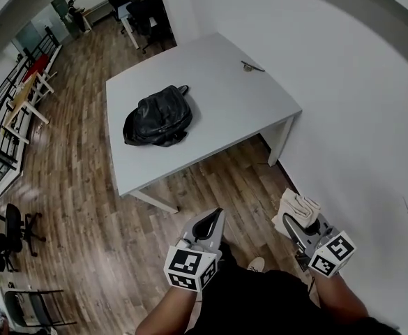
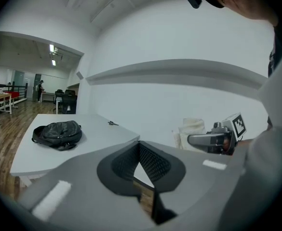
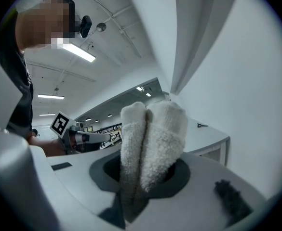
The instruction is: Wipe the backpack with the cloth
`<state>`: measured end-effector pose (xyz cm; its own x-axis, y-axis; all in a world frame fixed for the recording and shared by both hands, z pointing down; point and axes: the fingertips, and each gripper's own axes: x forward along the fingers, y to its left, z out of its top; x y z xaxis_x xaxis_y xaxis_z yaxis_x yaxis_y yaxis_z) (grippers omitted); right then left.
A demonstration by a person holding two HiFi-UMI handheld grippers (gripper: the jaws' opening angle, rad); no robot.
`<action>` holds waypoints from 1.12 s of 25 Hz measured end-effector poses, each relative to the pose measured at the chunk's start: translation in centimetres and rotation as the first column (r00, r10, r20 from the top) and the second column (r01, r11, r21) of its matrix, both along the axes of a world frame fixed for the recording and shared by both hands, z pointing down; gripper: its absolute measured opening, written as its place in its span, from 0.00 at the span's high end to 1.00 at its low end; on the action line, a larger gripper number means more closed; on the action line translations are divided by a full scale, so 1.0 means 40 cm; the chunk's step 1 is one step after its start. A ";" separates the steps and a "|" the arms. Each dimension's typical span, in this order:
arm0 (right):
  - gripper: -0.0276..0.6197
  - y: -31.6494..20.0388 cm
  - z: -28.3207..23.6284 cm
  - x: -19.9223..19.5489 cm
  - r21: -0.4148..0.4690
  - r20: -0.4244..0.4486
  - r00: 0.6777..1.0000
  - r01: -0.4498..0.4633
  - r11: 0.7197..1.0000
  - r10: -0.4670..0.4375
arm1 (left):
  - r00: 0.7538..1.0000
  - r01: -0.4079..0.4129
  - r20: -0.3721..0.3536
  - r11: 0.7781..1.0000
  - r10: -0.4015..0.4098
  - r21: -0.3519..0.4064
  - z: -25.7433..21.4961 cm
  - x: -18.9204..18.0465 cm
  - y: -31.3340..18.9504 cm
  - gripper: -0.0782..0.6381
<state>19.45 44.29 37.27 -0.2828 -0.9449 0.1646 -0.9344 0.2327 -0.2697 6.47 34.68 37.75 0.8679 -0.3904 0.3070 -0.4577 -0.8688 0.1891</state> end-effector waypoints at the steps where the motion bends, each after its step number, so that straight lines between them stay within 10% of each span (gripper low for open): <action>1: 0.83 -0.011 0.011 -0.016 -0.004 0.005 1.000 0.018 1.000 -0.018 | 1.000 0.018 0.003 1.000 -0.018 -0.002 0.007 -0.016 -0.009 0.88; 28: 0.83 -0.412 0.087 -0.157 -0.063 0.028 0.982 0.189 0.980 -0.188 | 0.987 0.128 0.096 0.992 -0.127 -0.007 0.111 -0.149 -0.309 0.88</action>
